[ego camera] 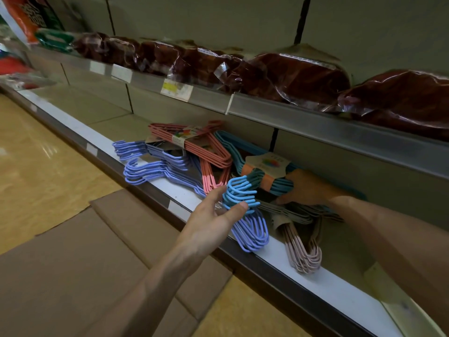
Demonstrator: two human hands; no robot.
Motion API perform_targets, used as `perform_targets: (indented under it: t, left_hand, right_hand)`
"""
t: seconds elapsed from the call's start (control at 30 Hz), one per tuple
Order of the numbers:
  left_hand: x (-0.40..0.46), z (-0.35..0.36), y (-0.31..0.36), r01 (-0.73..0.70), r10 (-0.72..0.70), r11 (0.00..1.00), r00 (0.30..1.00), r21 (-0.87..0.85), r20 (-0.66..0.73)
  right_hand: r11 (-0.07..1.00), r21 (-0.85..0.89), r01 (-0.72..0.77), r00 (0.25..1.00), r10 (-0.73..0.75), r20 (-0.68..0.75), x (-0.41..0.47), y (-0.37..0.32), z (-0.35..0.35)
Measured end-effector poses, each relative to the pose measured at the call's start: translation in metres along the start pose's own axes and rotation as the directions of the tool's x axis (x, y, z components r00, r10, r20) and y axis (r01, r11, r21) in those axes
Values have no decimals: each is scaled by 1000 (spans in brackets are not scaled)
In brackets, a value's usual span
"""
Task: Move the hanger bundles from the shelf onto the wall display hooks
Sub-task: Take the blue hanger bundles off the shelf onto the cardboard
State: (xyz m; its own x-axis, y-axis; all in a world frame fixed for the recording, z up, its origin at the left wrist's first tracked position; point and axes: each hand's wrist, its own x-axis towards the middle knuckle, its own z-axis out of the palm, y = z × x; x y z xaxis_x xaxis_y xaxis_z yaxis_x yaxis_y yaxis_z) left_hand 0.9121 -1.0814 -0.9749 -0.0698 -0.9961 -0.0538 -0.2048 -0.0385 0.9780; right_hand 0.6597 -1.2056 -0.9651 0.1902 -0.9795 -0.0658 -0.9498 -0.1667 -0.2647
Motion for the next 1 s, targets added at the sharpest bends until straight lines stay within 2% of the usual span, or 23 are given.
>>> perform_targets:
  t: [0.17,0.3,0.43,0.6,0.73,0.83,0.93,1.0]
  left_hand:
    - [-1,0,7,-44,46,997,998,-70,32]
    - [-1,4,15,-78,85,989,995,-124,49]
    - [-3,6,22,-121,130,982,990,-144,55]
    - [-15,-7,27,-140,140,988,990,-68,-8]
    - [-30,-35,28,-133,135,991,985,26,-111]
    - [-40,-61,27,-146,158,987,967,74,-199]
    - [-50,-89,25,-150,197,972,938,179,-286]
    - [-58,-110,23,-155,260,932,915,327,-309]
  right_hand:
    - [998,57,19,989,-10,-148,-10,2,1]
    - [1000,13,10,960,-6,-280,-20,2,-5]
    - [999,49,-17,921,35,-389,-28,1,-14]
    - [994,107,29,927,13,-374,-36,-8,-21]
    - [994,61,92,940,-67,-334,-42,-31,-21]
    - [978,76,195,943,-166,-287,-41,-58,-19]
    - [949,-24,315,899,-306,-313,-38,-91,-15]
    - [910,-127,394,843,-413,-344,-40,-115,-15]
